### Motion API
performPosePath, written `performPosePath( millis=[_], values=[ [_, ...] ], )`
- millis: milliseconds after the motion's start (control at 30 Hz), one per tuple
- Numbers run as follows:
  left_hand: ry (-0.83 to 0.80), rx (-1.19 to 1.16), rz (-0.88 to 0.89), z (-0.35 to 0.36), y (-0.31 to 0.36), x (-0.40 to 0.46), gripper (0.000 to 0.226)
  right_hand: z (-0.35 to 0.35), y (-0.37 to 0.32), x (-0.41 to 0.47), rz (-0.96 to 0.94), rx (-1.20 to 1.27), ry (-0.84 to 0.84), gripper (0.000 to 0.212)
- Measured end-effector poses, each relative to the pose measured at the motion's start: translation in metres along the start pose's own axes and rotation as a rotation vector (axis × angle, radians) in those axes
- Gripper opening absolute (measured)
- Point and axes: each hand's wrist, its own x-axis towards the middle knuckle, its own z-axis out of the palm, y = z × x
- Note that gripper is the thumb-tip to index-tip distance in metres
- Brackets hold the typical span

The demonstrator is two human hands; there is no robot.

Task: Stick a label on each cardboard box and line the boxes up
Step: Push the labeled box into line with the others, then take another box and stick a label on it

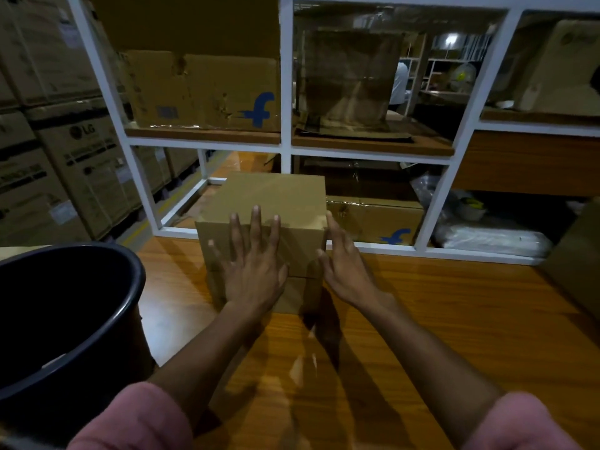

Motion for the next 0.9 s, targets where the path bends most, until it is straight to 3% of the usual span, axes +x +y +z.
performPosePath(
  millis=[200, 467, 900],
  values=[
    [0.067, -0.007, 0.181, -0.003, 0.042, -0.01, 0.096, -0.024, 0.005, -0.022, -0.009, -0.237, 0.161, 0.065],
    [0.095, -0.114, 0.307, -0.027, 0.149, -0.016, 0.085, -0.1, 0.051, -0.069, 0.026, -0.317, 0.321, 0.068],
    [0.101, -0.173, 0.372, -0.085, 0.42, -0.057, 0.088, -0.289, 0.199, -0.195, 0.043, -0.291, 0.505, 0.067]
  ],
)
